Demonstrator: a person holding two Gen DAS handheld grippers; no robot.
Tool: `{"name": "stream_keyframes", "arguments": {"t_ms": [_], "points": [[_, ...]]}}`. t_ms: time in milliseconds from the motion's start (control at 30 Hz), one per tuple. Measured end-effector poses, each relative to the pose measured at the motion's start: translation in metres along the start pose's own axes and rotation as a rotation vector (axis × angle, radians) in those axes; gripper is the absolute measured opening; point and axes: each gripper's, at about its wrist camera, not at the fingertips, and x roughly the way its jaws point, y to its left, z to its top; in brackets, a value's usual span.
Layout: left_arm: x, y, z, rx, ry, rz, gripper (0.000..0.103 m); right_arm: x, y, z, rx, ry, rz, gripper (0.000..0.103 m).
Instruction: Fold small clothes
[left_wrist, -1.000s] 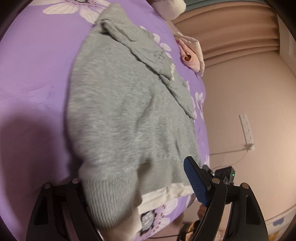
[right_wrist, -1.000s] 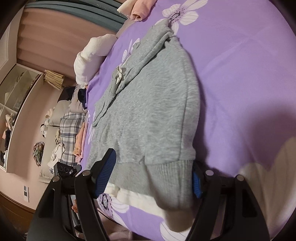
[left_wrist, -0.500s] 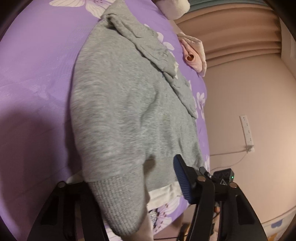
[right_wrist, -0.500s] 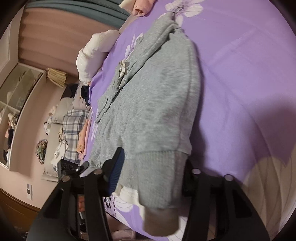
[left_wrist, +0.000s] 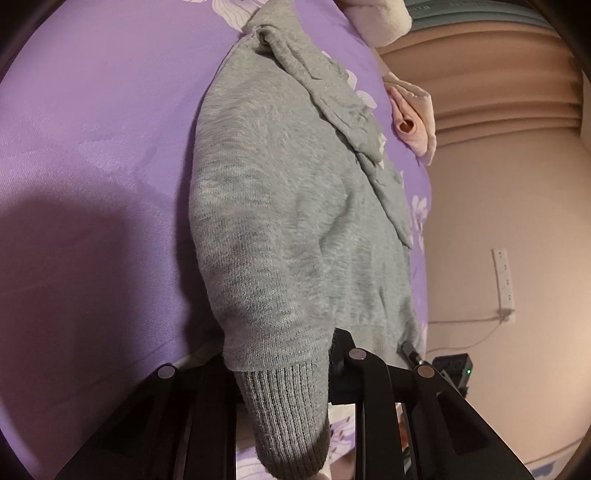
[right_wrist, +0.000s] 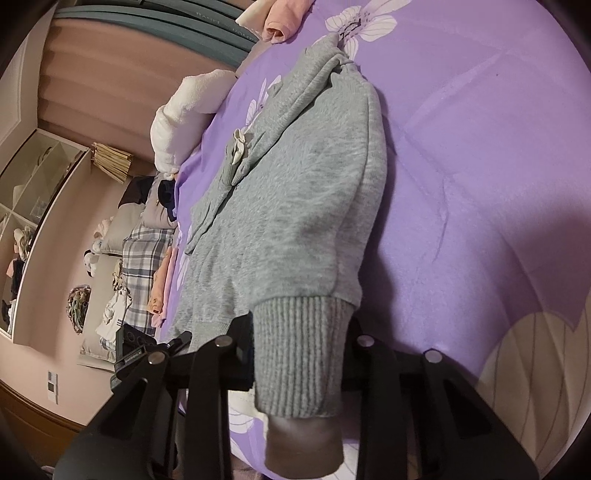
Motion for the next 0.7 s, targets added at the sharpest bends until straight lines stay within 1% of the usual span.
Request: {"name": "stream_keyframes", "arguments": {"t_ms": [200,400,433,567,633,700], "points": [[-0.006,-0.011,0.000,0.065,-0.011,0.017,0.022,-0.001,0.010,0.001,-0.023,-0.005,0.004,0.027],[-0.011,-0.022,0.001,0.120,-0.037,-0.005,0.022,-0.006,0.020,0.003,-0.047,-0.034,0.029,0.025],[-0.011,-0.022,0.001,0.122,-0.039,-0.014,0.020,-0.007,0.022,0.004,-0.052,-0.038,0.031,0.025],[-0.013,-0.026,0.003,0.134,-0.051,-0.032,0.020,-0.009,0.030,0.005,-0.066,-0.058,0.036,0.023],[-0.014,-0.028,0.003,0.142,-0.060,-0.038,0.016,-0.010,0.035,0.006,-0.075,-0.065,0.051,0.023],[-0.017,-0.030,0.004,0.150,-0.072,-0.048,0.016,-0.013,0.039,0.006,-0.086,-0.072,0.056,0.022]]}}
